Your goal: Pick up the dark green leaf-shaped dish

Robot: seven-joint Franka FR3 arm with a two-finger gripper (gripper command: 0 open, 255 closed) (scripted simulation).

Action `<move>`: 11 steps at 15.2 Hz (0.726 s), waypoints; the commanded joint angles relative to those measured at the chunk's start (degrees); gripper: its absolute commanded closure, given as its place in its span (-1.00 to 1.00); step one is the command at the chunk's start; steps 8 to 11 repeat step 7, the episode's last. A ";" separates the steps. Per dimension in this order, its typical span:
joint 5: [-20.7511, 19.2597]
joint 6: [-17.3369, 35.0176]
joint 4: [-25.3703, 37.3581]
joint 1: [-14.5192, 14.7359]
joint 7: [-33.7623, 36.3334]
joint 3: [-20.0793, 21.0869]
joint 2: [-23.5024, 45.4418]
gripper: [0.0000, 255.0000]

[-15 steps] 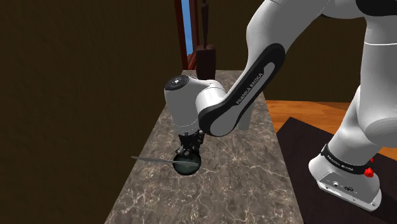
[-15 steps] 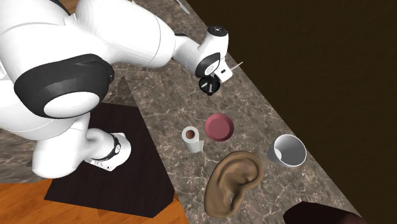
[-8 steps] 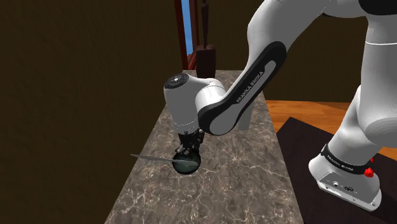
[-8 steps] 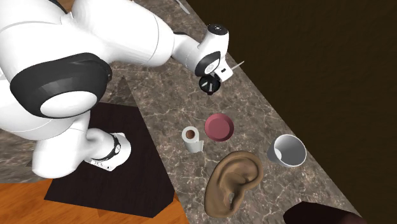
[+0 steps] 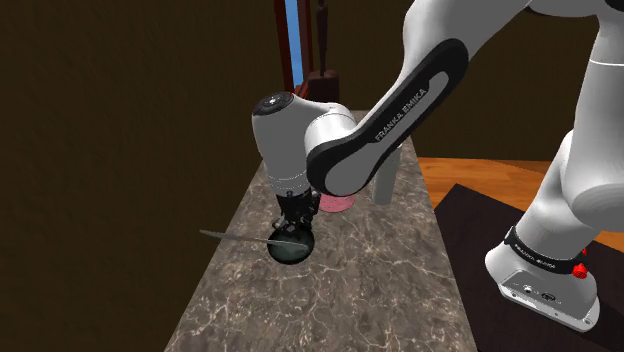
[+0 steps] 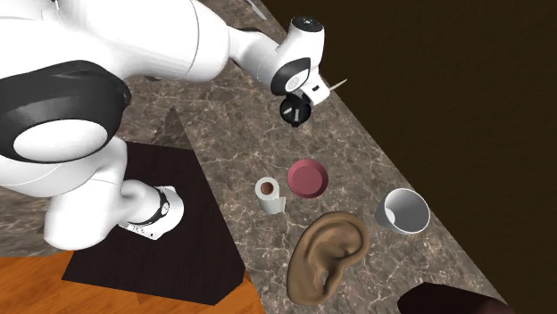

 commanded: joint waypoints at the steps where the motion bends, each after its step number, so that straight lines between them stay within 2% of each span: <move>1: 1.06 -1.24 0.16 -0.36 -0.81 0.37 -1.31 1.00; 5: 2.81 -3.81 1.02 -0.80 -2.11 0.92 -3.45 1.00; 11: 2.88 -3.91 1.05 -0.81 -2.16 0.93 -3.53 1.00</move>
